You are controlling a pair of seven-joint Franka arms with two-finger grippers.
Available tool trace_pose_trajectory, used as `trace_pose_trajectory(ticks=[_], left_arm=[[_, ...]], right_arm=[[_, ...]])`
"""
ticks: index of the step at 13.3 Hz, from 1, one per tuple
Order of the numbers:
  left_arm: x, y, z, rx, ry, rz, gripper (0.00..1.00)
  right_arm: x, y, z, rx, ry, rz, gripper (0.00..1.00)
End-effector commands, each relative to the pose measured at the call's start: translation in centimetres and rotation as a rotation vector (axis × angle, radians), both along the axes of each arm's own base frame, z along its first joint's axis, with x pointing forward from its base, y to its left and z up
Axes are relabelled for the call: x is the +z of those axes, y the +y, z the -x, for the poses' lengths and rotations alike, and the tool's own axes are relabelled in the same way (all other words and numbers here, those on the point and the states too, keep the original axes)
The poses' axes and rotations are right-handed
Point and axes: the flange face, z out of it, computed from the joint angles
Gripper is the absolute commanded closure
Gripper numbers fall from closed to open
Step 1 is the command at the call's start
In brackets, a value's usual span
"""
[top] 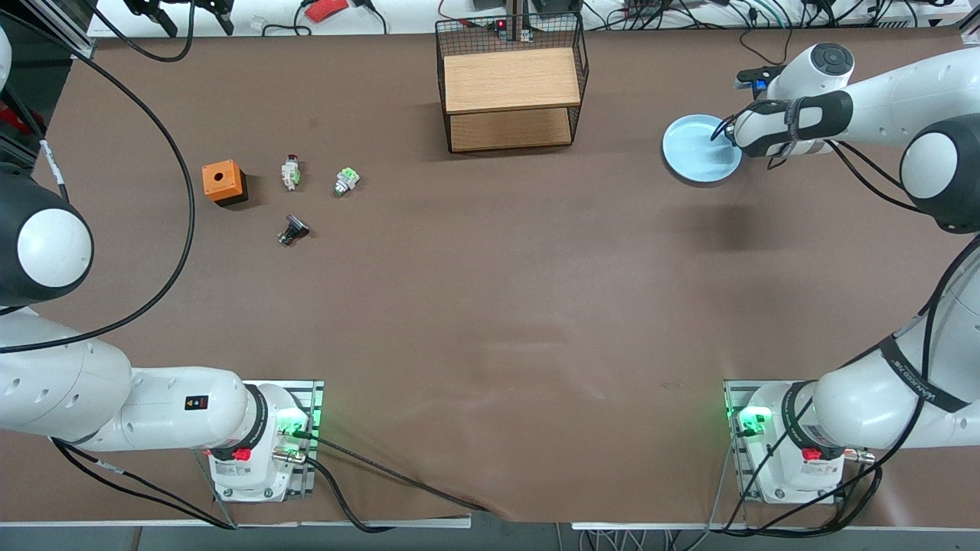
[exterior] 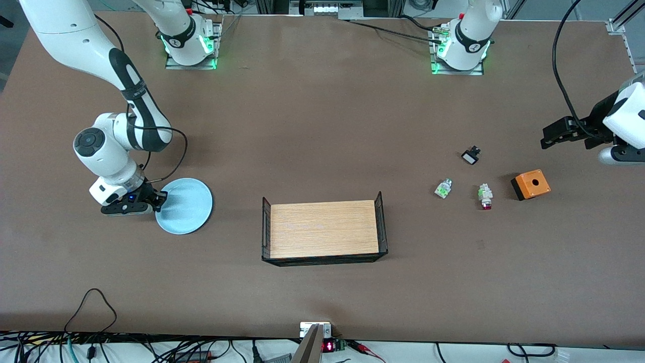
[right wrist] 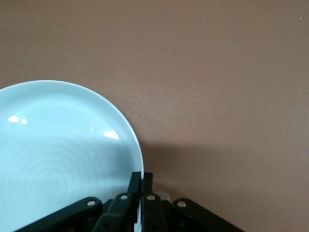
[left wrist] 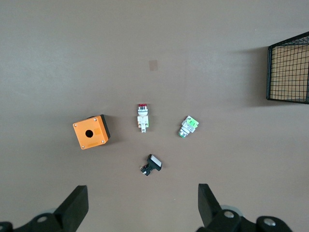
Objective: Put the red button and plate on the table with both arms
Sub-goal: 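Lower the blue plate onto the table beside the tray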
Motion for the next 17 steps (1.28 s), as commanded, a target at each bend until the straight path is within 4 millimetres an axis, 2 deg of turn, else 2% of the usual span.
trace_pose_trajectory(ticks=[1, 2, 3, 4, 5, 10, 11, 12, 14, 15, 17], left_arm=[[0.5, -0.2, 0.9, -0.021, -0.001, 0.018, 0.00], [0.5, -0.2, 0.9, -0.021, -0.001, 0.018, 0.00], [0.5, -0.3, 0.9, -0.022, -0.001, 0.018, 0.00], [0.5, -0.3, 0.9, -0.022, -0.001, 0.018, 0.00], [0.5, -0.3, 0.9, -0.022, -0.001, 0.018, 0.00], [0.7, -0.1, 0.6, -0.019, -0.016, 0.009, 0.00], [1.0, 0.2, 0.4, -0.016, -0.033, 0.008, 0.00], [1.1, 0.3, 0.1, -0.014, -0.053, 0.008, 0.00], [1.2, 0.3, 0.0, -0.014, -0.059, 0.009, 0.00], [1.2, 0.3, 0.0, -0.012, -0.059, 0.017, 0.00], [1.6, 0.5, -0.3, -0.011, -0.070, 0.010, 0.00]], right_arm=[[0.4, 0.5, -0.3, 0.016, -0.013, -0.007, 0.64], [0.9, 0.6, -0.6, 0.024, -0.022, -0.005, 0.49], [1.0, 1.1, -0.6, 0.043, -0.023, 0.001, 0.42], [1.0, 1.0, -0.6, 0.069, -0.022, 0.008, 0.12], [1.0, 1.0, -0.6, 0.080, -0.030, 0.011, 0.00], [1.1, 1.2, -0.4, 0.103, -0.034, 0.014, 0.00], [1.1, 2.0, -0.4, 0.116, -0.037, 0.014, 0.00], [3.1, 2.1, -1.2, 0.132, -0.075, 0.020, 0.00], [7.8, 4.9, -2.0, 0.164, -0.060, 0.013, 0.00], [10.8, 5.1, -2.3, 0.164, -0.031, 0.012, 0.00], [18.7, 5.3, -3.5, 0.159, 0.033, 0.011, 0.00]])
